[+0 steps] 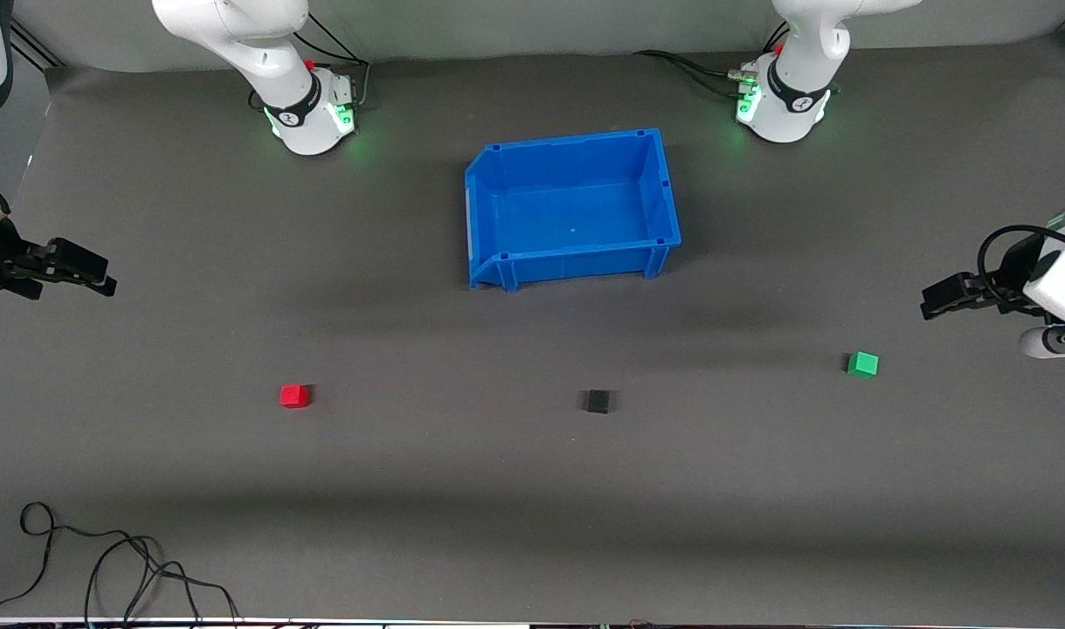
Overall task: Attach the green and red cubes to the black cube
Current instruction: 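Lower the left gripper onto the green cube while the right gripper reaches the red cube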
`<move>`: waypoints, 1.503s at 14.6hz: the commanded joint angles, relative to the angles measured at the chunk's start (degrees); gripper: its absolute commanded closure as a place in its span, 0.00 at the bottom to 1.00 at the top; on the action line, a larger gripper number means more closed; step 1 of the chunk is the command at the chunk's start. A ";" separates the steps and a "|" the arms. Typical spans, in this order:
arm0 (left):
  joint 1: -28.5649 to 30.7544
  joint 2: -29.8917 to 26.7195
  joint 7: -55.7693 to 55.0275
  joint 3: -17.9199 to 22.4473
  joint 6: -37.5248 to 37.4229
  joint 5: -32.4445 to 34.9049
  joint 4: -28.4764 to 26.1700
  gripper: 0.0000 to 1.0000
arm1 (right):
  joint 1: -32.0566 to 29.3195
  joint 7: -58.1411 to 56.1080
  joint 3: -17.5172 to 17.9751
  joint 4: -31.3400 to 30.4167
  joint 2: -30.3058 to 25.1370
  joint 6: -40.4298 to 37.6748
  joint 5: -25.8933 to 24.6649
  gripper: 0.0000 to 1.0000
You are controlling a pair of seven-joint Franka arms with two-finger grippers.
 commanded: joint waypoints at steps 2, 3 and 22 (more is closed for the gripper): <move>-0.02 0.59 1.01 0.24 -0.44 -0.89 1.28 0.00 | -0.69 0.17 0.33 -0.20 -0.59 -0.37 1.87 0.00; -0.02 0.59 1.01 0.24 -0.53 -0.89 1.19 0.00 | -0.69 0.17 0.33 -0.11 -0.59 -0.37 1.95 0.00; 2.44 13.33 1.88 0.59 14.14 0.25 -7.24 0.11 | -2.53 84.37 -0.20 0.86 4.95 -0.37 14.59 0.00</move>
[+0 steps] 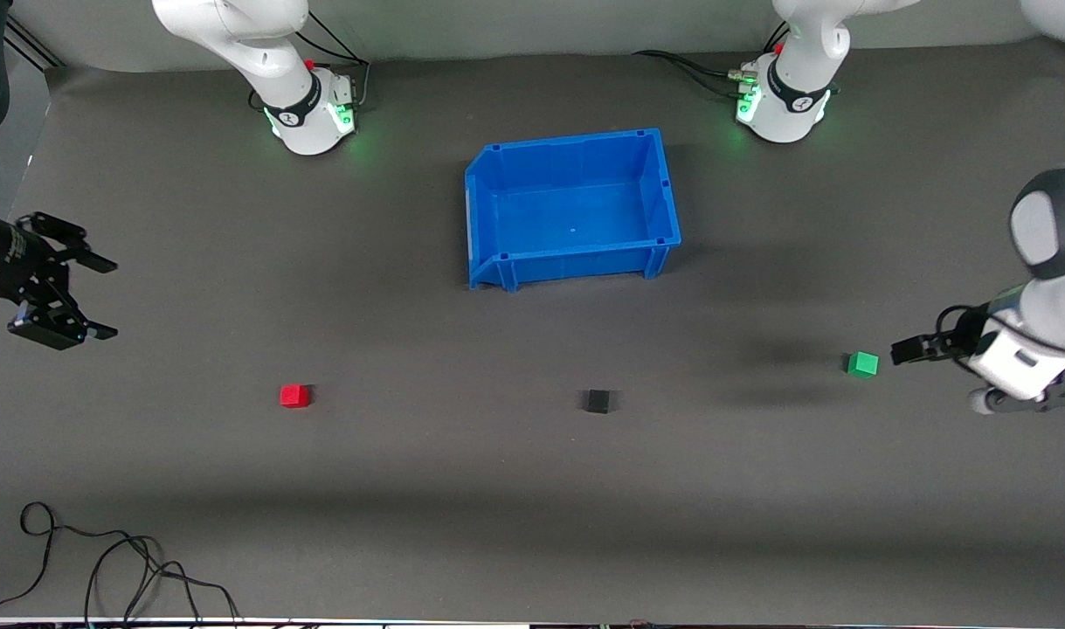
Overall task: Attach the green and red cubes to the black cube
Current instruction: 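Lower the left gripper onto the green cube while the right gripper reaches the red cube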
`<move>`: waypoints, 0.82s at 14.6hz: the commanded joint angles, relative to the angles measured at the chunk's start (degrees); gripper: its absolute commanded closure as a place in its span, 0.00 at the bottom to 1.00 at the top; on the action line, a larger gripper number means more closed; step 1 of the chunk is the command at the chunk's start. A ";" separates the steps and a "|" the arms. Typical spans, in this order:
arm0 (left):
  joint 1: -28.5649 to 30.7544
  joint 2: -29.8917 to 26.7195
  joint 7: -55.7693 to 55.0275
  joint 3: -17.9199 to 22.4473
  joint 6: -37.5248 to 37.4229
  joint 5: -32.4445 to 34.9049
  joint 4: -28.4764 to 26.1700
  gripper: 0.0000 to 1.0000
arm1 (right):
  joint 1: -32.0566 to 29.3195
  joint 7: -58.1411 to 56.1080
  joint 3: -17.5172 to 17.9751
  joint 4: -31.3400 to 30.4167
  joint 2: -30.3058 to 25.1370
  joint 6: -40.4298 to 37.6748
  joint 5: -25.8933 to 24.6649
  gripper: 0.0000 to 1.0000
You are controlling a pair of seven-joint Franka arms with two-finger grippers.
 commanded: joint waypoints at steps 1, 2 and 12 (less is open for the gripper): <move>0.98 2.43 1.03 0.03 4.12 1.09 -3.25 0.17 | -2.12 4.08 0.00 0.02 2.72 -0.29 5.31 0.00; 1.08 2.61 1.12 0.03 8.58 2.23 -6.32 0.18 | -2.13 3.99 -0.26 -0.16 4.04 0.23 6.81 0.00; 1.96 11.39 8.32 0.03 24.09 7.86 -14.43 0.21 | -2.04 -12.59 -0.79 -13.69 18.35 25.61 19.19 0.00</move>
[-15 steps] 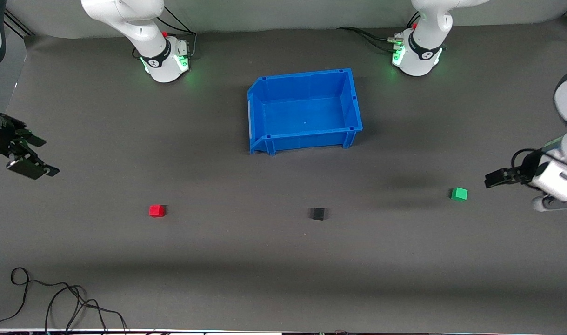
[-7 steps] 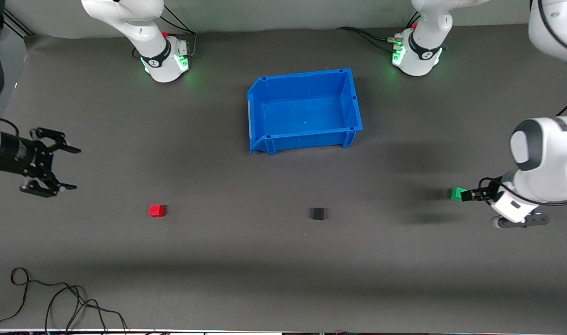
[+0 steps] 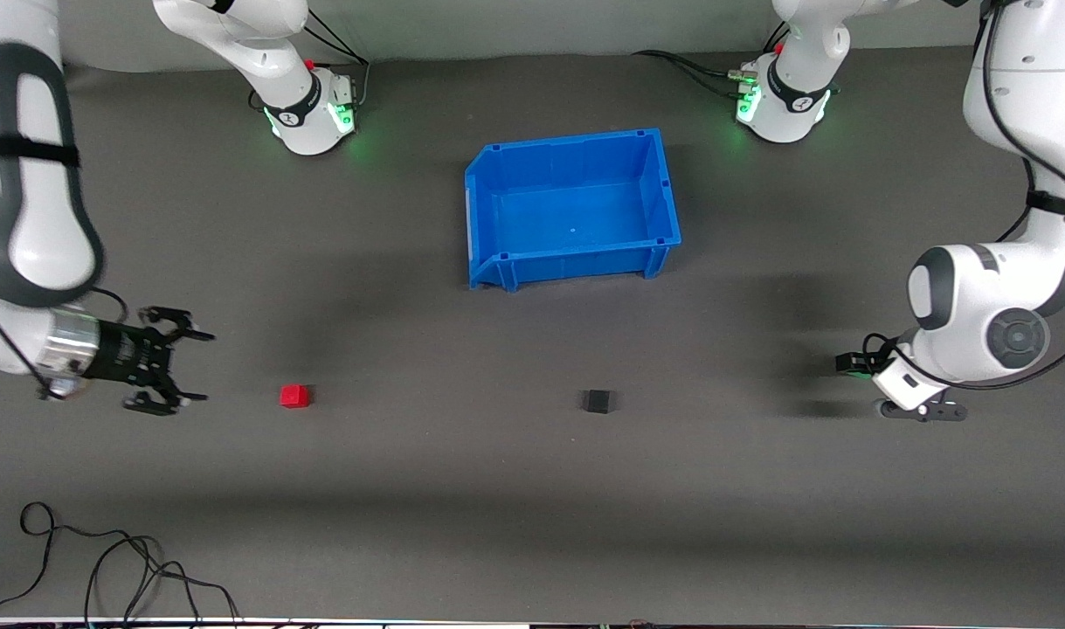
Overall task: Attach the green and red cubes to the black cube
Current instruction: 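Grasp the green cube with the left gripper while the right gripper grasps the red cube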
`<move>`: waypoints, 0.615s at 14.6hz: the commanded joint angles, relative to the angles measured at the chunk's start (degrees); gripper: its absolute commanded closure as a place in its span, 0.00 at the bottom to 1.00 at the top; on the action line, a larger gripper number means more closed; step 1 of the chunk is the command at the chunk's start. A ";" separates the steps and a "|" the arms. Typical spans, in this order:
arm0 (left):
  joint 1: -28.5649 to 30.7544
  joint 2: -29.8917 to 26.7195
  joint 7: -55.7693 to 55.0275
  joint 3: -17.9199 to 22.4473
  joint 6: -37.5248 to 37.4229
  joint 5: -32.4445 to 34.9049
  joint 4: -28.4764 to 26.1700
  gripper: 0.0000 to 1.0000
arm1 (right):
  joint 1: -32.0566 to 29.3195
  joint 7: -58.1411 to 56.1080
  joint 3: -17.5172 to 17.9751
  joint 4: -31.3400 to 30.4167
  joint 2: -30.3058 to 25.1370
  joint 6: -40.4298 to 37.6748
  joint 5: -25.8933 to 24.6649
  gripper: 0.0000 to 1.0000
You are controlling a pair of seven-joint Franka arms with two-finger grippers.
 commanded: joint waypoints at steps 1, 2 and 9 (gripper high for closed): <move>0.49 1.14 1.11 -0.06 2.75 2.60 -1.52 0.22 | 0.34 -8.49 -0.12 -0.96 5.99 5.73 5.76 0.00; 0.66 1.67 1.11 -0.06 2.93 3.74 -1.52 0.22 | 0.34 -10.61 -0.12 -0.96 8.10 7.31 7.69 0.00; 0.93 1.41 1.11 -0.06 2.32 4.02 -1.17 0.34 | 2.00 -13.09 0.41 -0.96 15.41 15.93 12.89 0.00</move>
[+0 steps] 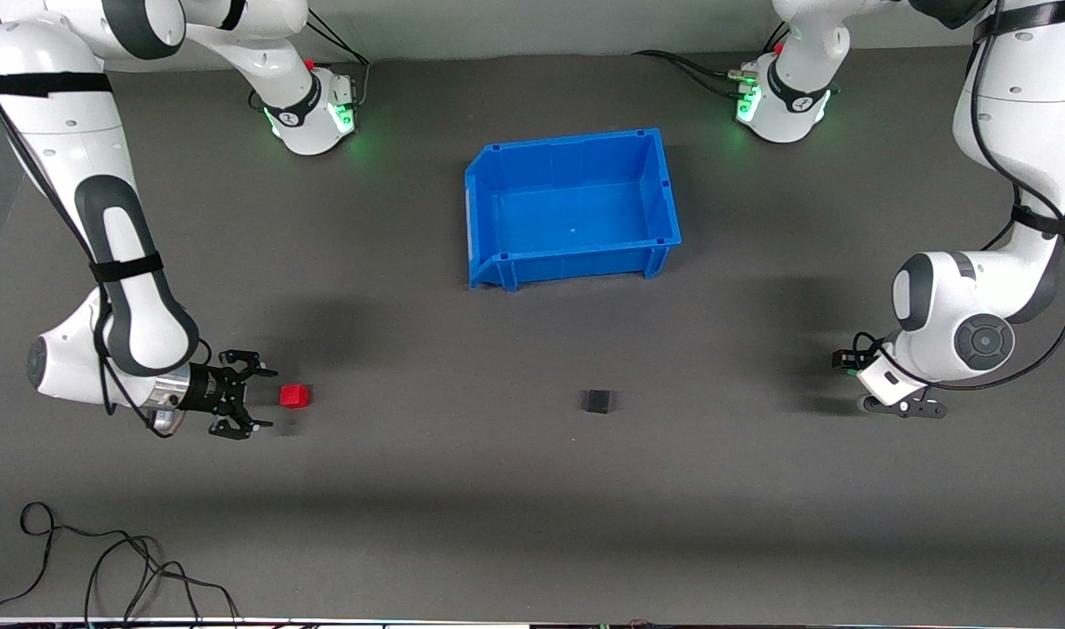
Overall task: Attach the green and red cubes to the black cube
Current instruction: 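Grasp the green cube with the left gripper while the right gripper grasps the red cube, then carry the red cube and green cube toward the black cube with both grippers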
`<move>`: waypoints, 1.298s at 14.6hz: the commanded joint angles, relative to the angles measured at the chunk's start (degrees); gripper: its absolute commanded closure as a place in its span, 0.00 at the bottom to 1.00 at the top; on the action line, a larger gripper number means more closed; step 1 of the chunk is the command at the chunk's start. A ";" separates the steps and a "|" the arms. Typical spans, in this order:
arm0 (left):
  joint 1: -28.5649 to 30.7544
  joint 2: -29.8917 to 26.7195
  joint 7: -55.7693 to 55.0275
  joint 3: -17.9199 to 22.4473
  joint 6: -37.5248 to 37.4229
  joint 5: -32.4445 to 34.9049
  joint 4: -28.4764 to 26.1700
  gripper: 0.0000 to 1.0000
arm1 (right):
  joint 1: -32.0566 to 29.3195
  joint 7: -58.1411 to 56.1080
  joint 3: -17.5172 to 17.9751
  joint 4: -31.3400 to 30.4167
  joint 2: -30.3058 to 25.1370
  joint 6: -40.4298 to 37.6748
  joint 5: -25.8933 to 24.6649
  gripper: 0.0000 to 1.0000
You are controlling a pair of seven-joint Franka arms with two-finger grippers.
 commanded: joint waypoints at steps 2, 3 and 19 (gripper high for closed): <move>0.42 -0.86 0.81 -0.11 0.33 0.82 -0.41 0.52 | 2.65 -1.10 -0.11 0.57 2.15 3.23 3.89 0.00; 0.42 -0.77 0.81 -0.20 0.42 0.82 -0.41 0.63 | 2.66 -1.10 -0.11 0.57 2.42 3.23 3.90 0.00; -8.89 1.33 -62.72 -2.39 -11.80 -17.26 17.77 1.00 | 2.56 -1.80 -0.20 0.92 1.28 2.00 3.90 0.75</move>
